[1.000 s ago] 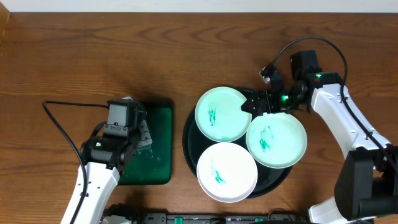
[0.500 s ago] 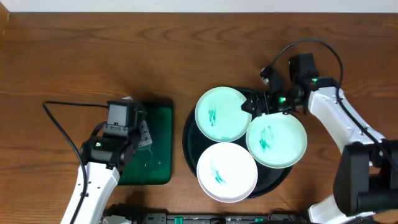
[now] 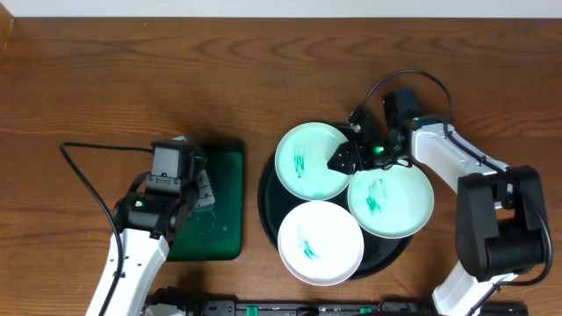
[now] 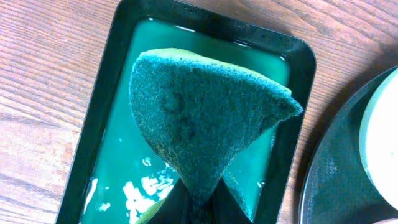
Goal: Clean dirty plates on tray and stack at the side
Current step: 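Grasp the rim of the top-left plate with the right gripper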
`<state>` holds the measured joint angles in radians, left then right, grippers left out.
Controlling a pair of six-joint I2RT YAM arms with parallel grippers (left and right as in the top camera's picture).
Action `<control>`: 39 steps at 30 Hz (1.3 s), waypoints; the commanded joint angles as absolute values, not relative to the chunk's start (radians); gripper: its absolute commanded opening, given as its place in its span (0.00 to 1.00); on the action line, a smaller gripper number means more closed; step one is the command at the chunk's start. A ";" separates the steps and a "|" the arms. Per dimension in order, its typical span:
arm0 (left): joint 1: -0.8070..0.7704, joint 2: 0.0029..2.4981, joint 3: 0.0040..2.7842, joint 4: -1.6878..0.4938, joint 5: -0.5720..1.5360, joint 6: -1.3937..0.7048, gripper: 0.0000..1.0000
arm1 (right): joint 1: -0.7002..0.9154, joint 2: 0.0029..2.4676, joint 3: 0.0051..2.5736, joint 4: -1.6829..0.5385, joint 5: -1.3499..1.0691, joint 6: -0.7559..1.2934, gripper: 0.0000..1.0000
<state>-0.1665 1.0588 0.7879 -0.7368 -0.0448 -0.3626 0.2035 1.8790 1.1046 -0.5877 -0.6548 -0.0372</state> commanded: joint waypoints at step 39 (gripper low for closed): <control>-0.167 1.058 0.809 -0.754 -0.038 -0.364 0.07 | 0.223 1.899 1.095 -0.474 -0.547 0.146 0.73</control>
